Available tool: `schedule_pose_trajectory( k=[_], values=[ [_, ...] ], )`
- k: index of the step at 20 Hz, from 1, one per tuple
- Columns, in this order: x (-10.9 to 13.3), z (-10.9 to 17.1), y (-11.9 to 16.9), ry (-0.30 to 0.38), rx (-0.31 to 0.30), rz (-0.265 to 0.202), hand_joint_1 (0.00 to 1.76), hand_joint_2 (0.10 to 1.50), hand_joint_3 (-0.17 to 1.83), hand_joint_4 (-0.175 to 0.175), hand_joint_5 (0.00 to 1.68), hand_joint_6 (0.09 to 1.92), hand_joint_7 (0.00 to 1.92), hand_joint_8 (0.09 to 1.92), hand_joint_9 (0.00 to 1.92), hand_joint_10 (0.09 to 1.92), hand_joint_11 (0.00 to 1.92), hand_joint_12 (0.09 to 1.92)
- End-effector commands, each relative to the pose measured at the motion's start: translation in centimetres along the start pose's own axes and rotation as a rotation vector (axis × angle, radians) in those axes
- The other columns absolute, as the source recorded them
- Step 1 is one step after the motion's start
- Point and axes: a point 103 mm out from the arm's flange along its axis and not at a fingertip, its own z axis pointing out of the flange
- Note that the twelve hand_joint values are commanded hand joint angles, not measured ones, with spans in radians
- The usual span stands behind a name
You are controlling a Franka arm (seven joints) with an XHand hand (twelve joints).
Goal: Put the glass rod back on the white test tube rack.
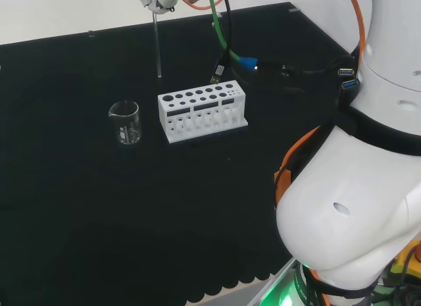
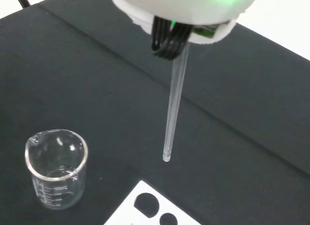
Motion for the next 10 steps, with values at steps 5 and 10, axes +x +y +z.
schedule_pose_trajectory(
  k=[5, 10],
  values=[
    [-2.7, 0.4, -1.4, 0.011, -0.004, 0.044, 1.33, 0.62, 0.75, -0.175, 1.2, 0.6, 1.34, 0.84, 1.71, 0.63, 1.62, 0.76],
    [-4.2, 0.5, -2.1, 0.013, 0.0, 0.068, 1.33, 0.62, 0.75, -0.175, 1.2, 0.6, 1.34, 0.84, 1.71, 0.63, 1.62, 0.76]
  ],
)
